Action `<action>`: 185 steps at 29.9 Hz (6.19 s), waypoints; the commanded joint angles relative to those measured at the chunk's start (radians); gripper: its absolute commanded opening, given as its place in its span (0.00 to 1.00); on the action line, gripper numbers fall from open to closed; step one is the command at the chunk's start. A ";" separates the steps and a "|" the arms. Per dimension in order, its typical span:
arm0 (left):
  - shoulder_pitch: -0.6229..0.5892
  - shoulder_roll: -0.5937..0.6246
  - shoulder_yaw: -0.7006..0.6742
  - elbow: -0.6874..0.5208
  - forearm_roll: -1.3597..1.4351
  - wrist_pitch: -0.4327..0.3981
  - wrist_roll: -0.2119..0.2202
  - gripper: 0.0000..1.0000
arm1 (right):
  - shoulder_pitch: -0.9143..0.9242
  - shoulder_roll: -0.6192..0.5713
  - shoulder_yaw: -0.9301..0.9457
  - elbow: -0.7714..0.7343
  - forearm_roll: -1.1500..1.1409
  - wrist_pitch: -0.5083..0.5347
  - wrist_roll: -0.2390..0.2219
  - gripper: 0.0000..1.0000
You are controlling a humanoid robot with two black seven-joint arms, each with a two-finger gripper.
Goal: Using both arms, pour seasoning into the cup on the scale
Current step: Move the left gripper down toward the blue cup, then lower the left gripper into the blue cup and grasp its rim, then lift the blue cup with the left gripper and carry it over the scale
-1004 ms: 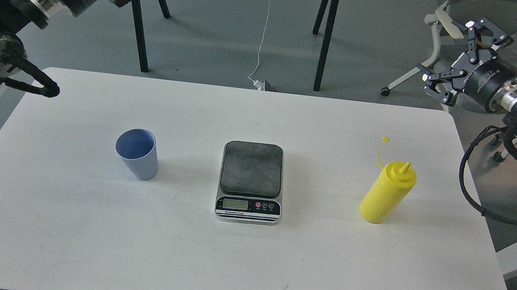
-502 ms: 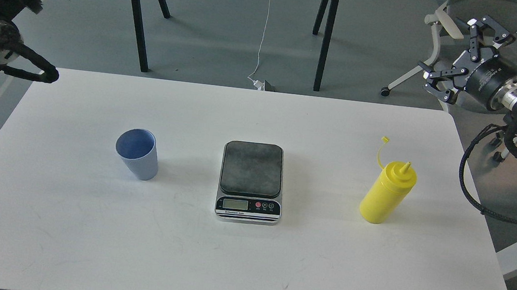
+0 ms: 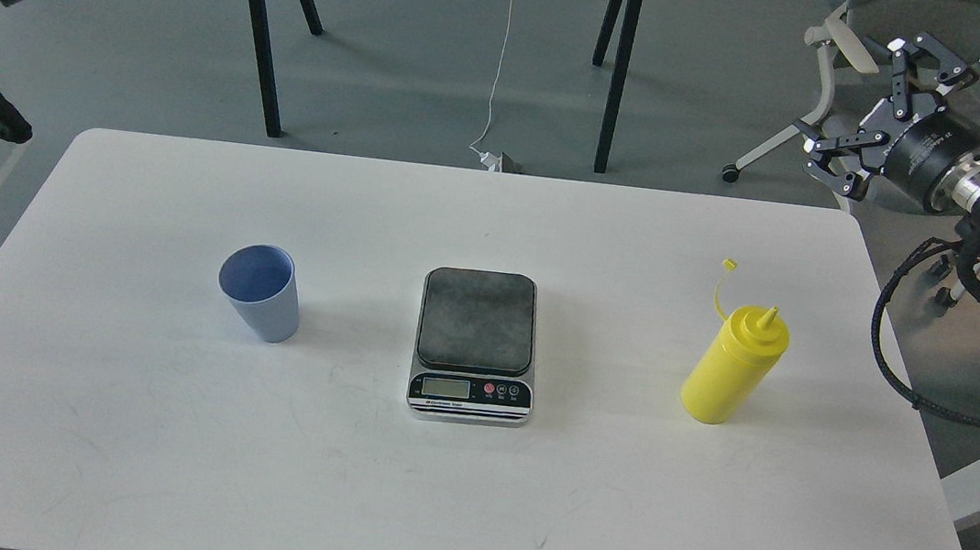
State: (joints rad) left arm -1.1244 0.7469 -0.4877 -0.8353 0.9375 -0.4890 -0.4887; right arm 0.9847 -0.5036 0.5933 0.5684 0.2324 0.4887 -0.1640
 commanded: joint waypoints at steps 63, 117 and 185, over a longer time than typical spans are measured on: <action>-0.081 -0.212 0.687 0.079 1.064 0.000 0.000 0.98 | -0.011 -0.013 -0.013 0.001 -0.001 0.000 0.000 0.99; -0.040 -0.239 0.687 0.116 1.051 0.000 0.000 0.06 | -0.032 -0.015 -0.009 -0.002 -0.001 0.000 0.000 0.99; -0.265 -0.524 0.676 0.024 0.834 0.000 0.000 0.03 | -0.023 -0.076 0.016 -0.007 0.001 0.000 0.000 0.99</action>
State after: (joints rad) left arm -1.4002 0.2510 0.1880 -0.8590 1.7719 -0.4887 -0.4887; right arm 0.9631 -0.5798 0.6076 0.5614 0.2329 0.4887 -0.1650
